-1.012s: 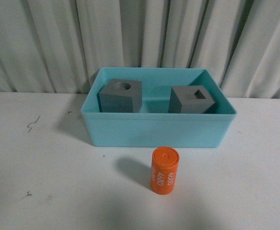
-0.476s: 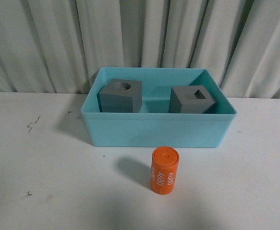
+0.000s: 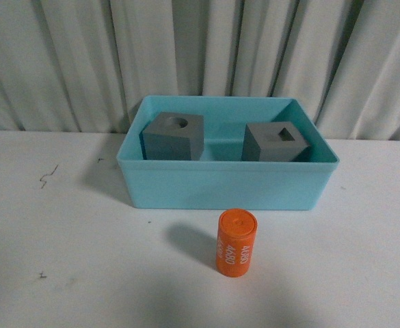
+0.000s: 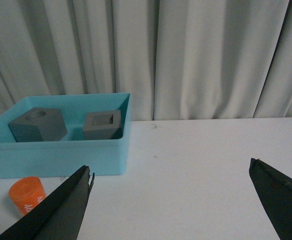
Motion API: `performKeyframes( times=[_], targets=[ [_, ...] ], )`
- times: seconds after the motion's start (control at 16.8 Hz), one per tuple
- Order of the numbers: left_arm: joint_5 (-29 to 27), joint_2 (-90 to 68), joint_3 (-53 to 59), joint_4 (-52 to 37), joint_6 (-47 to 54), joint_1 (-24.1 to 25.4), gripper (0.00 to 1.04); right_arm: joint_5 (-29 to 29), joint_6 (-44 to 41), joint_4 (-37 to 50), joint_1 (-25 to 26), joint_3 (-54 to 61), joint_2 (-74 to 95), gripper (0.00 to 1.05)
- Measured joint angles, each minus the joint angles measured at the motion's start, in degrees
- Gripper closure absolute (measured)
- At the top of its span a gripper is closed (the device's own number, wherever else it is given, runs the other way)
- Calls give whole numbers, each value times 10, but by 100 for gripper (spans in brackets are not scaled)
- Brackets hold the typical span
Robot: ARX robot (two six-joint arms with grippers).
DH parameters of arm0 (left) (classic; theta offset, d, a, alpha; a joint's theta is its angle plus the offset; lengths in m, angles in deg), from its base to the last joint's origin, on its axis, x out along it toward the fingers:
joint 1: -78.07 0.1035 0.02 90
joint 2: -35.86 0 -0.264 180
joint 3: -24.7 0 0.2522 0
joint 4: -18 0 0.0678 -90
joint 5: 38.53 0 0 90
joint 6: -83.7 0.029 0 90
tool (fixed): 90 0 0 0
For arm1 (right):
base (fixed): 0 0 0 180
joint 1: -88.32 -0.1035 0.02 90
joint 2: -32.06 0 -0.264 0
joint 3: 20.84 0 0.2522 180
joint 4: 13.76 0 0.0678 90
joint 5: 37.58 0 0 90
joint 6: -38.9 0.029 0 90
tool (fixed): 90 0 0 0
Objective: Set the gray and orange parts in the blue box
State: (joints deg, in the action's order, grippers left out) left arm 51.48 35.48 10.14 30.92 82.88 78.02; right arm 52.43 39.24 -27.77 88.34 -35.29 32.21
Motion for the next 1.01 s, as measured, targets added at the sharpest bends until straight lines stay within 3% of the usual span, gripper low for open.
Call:
performKeyframes(
  times=[0.24, 0.3, 0.42, 0.48, 0.6, 0.65, 0.71, 0.77, 0.89, 1.01],
  targets=[
    [0, 0, 2, 10, 0, 0, 103, 0, 0, 1, 0, 0, 0, 6],
    [0, 0, 2, 10, 0, 0, 98, 0, 0, 1, 0, 0, 0, 6],
    [0, 0, 2, 10, 0, 0, 71, 7, 9, -35, 0, -9, 9, 6],
    [-1, 0, 2, 10, 0, 0, 60, 0, 44, -129, 24, -61, 105, 6],
    [0, 0, 2, 10, 0, 0, 35, -95, 53, 9, 148, -170, 362, 6],
    [0, 0, 2, 10, 0, 0, 24, -137, 34, 73, 154, -227, 452, 6],
    [0, 0, 2, 10, 0, 0, 13, -174, 3, 114, 137, -278, 536, 6],
    [0, 0, 2, 10, 0, 0, 5, -210, -29, 103, 107, -319, 612, 6],
    [0, 0, 2, 10, 0, 0, 7, -257, -102, 83, 26, -347, 725, 6],
    [0, 0, 2, 10, 0, 0, 7, -261, -160, 68, -55, -365, 783, 6]
  ],
)
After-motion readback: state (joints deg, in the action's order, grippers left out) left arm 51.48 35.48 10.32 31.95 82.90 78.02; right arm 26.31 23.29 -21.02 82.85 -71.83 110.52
